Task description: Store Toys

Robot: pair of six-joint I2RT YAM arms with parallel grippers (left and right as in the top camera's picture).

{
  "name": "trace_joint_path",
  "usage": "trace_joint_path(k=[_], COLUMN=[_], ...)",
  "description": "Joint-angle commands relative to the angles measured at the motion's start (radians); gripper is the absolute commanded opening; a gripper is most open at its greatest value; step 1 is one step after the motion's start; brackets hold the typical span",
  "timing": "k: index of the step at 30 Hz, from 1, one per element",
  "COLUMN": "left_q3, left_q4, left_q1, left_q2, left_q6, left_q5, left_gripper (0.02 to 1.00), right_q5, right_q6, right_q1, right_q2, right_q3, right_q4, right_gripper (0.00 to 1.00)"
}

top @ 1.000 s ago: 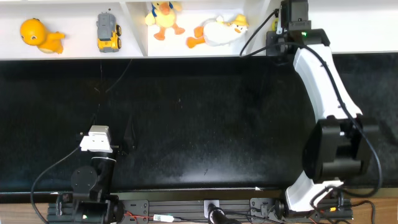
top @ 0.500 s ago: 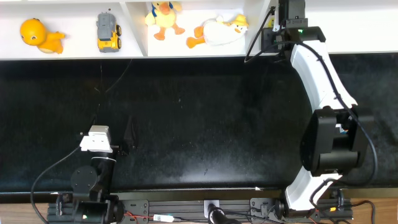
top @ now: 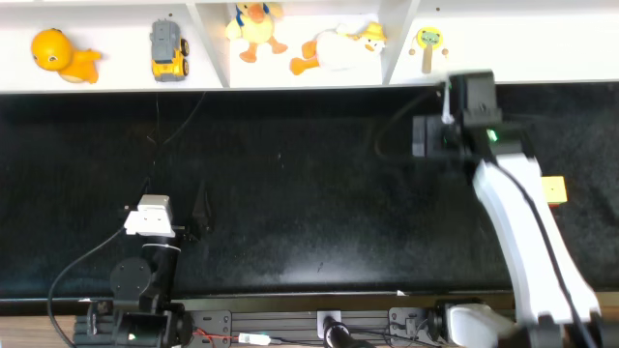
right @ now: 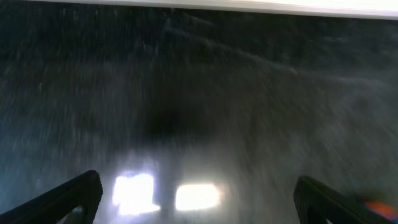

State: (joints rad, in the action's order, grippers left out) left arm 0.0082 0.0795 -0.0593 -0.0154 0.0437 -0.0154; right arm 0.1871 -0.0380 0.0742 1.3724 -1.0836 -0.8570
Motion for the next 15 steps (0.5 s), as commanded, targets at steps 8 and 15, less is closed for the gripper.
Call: trace_joint_path(k=[8, 15], left_q3=[0.0, 0.0], left_q4=[0.005, 0.005], left_q1=[-0.002, -0.002], left_q2=[0.013, 0.013], left_q6=[-0.018, -0.018], left_q5=[-0.006, -0.006], left_gripper=[0.998, 0.998], right_q5=[0.013, 0.013], right_q6=[0.016, 0.016], right_q1=[0.004, 0.004], right_q2=[-0.385, -0.431], right_q3=[0.048, 0.049], right_q4=[-0.132, -0.134], right_gripper=[0.998, 0.998])
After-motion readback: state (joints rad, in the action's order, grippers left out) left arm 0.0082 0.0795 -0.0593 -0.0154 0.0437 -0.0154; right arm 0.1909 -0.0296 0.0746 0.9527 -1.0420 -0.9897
